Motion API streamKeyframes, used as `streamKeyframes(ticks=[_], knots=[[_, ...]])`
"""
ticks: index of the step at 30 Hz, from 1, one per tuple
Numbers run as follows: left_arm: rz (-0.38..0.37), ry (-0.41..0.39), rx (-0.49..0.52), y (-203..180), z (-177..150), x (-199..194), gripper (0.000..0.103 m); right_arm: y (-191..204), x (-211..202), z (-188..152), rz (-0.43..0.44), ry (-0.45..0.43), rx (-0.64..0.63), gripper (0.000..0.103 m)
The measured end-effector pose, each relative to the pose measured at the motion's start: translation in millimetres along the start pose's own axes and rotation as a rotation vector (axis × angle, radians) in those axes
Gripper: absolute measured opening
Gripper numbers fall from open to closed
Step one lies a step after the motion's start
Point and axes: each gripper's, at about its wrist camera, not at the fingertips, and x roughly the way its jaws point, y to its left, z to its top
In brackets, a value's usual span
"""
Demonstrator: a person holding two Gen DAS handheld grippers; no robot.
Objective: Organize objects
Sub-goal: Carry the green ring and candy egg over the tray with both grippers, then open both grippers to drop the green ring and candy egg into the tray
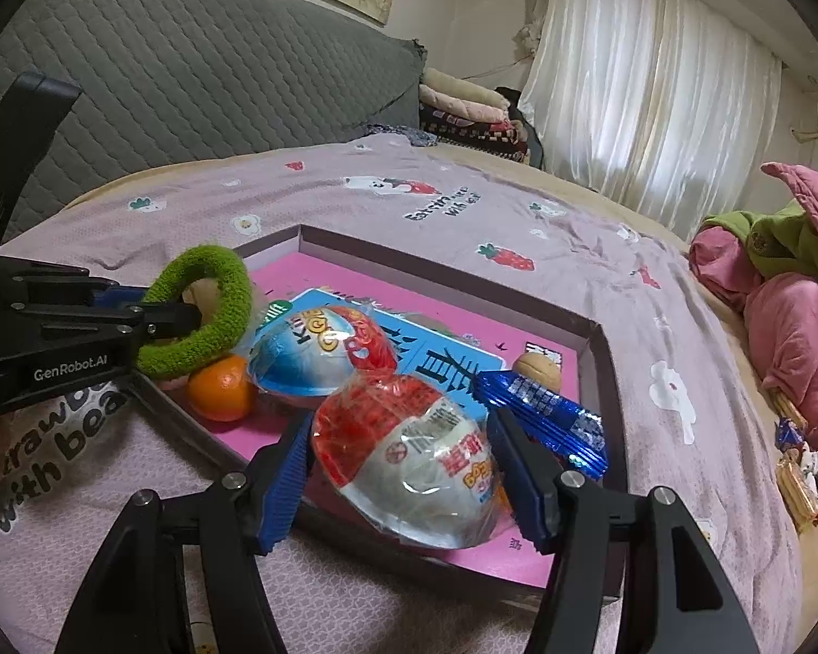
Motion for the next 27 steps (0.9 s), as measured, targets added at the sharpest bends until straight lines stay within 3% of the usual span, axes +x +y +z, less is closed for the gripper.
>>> streamKeyframes(ticks=[8, 11, 13, 16, 27], knots=[[0.002, 0.005, -0.005, 0.7, -0.3, -5.4, 0.024, -0.9, -4.1, 1.1, -0.011, -0.006, 0.003, 0.067], [-0.003, 0.004, -0.016, 1.4, -0.2, -9.1, 0.032, -3.0, -8.6, 2.5, -0.016, -0.023, 0.010, 0.070], [0.001, -0.001, -0.019, 1.8, 0.4, -11.2, 0.043, -4.8, -11.5, 3.8, -0.013, -0.032, 0.018, 0.071], [0.006, -0.011, -0.023, 2.1, 2.0, -15.2, 0.048, -5.7, -15.0, 5.2, -0.019, -0.042, 0.020, 0.071], [0.025, -0.043, -0.042, 6.4, 10.7, -28.0, 0.051, -10.3, -24.1, 6.8, -0.020, -0.062, 0.032, 0.072]])
